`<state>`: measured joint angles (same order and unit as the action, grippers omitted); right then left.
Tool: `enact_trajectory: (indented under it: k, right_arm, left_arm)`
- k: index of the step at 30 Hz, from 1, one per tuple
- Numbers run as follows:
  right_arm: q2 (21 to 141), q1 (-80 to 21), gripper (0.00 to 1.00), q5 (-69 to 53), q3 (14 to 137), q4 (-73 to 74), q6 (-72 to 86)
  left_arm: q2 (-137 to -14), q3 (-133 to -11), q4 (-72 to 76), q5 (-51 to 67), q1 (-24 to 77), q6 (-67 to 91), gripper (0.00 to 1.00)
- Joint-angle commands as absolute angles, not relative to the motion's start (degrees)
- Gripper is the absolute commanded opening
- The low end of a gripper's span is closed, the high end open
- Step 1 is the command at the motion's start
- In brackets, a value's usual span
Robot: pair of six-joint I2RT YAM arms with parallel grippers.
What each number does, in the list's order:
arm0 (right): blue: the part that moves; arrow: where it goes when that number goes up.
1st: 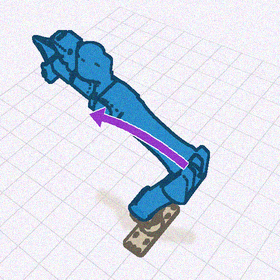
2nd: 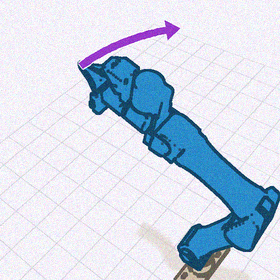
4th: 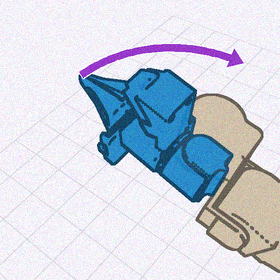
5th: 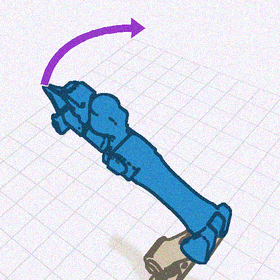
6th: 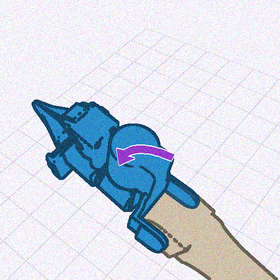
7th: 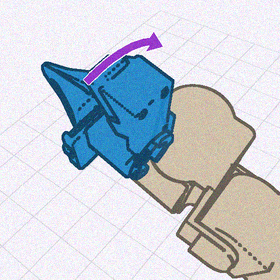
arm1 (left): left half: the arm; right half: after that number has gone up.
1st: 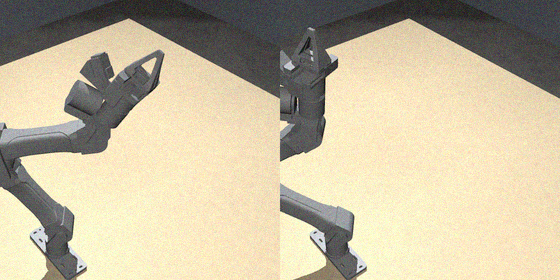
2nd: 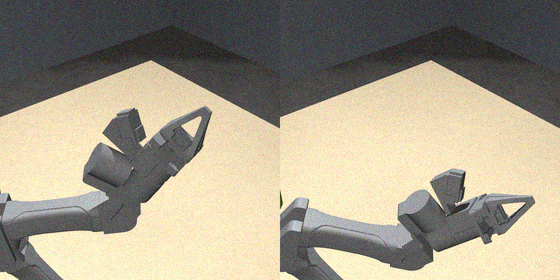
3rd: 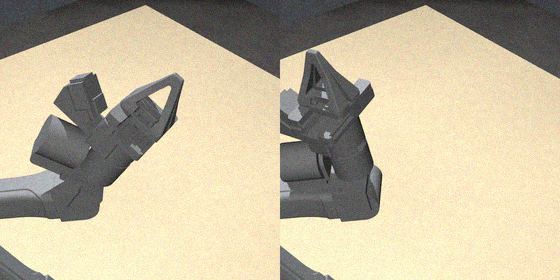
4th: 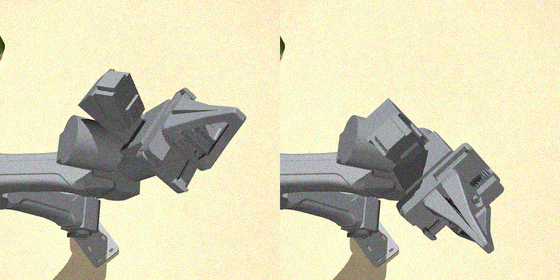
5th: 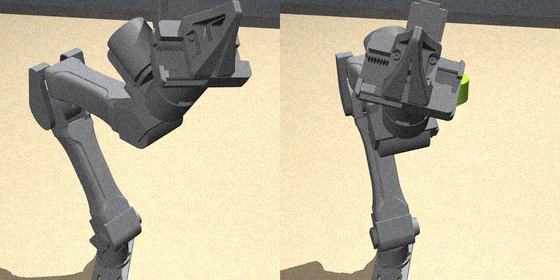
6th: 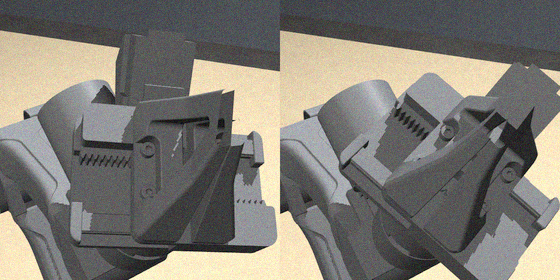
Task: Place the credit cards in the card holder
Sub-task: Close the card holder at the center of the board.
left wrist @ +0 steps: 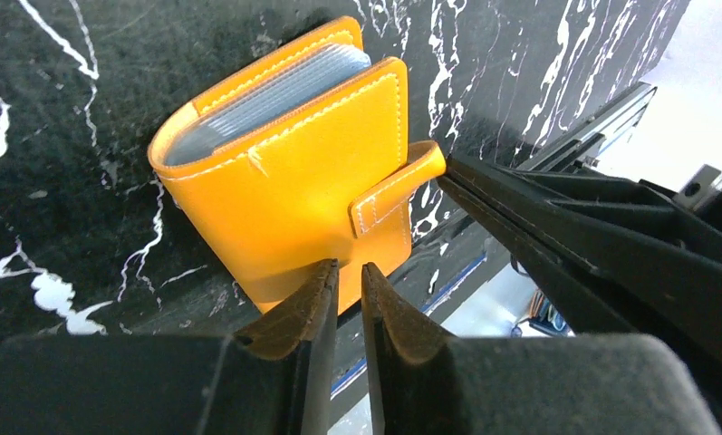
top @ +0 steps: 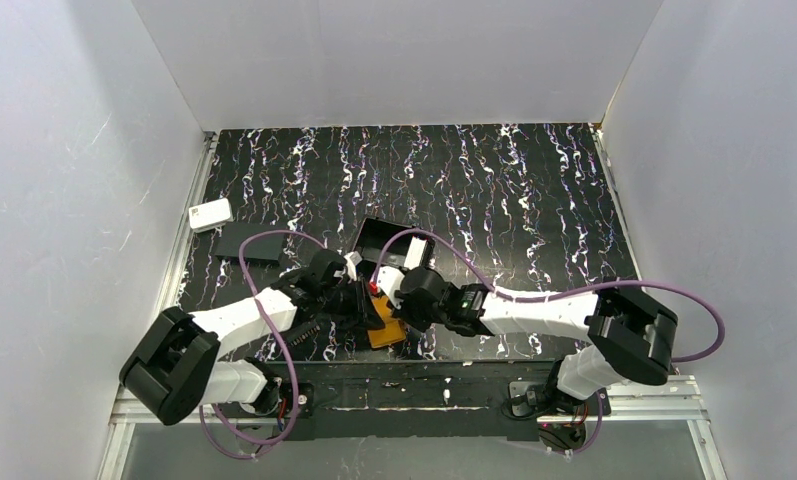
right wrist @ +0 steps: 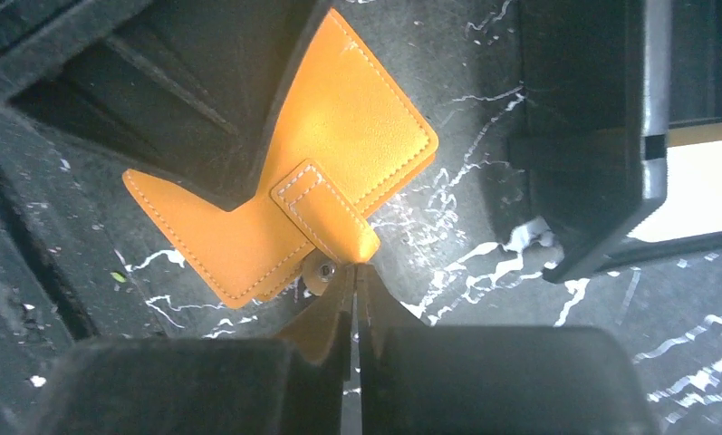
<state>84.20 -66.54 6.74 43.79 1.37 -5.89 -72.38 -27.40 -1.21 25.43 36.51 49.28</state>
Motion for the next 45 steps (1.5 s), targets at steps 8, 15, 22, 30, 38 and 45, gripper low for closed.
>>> enact_trajectory:
  k: [8, 15, 22, 30, 38, 45]
  right_arm:
    - [87.2, -72.4, 0.35, 24.9, 49.1, 7.1, -4.4]
    - [86.8, -72.4, 0.49, 22.9, 42.5, -4.2, 1.8]
    - [90.8, -72.3, 0.53, 34.9, 41.7, -5.3, 4.7]
    - [88.8, -72.0, 0.44, 52.2, 43.0, 2.5, 10.1]
    - [79.3, -70.5, 0.72, 27.0, 41.4, 4.7, 15.6]
    - [72.2, -61.2, 0.78, -2.7, 33.1, -7.2, 41.0]
  left_arm:
    - [-77.7, -24.8, -0.4, 20.6, 36.8, 46.8, 0.13]
    - [-78.1, -25.2, -0.4, 20.9, 36.8, 46.4, 0.11]
    - [-77.4, -25.4, -1.2, 21.0, 36.8, 45.7, 0.1]
    - [-78.8, -25.5, -0.4, 21.6, 36.8, 45.4, 0.1]
    - [-78.6, -26.6, -1.2, 22.1, 36.8, 44.7, 0.09]
    - [-79.1, -26.3, -0.4, 22.2, 36.8, 45.3, 0.09]
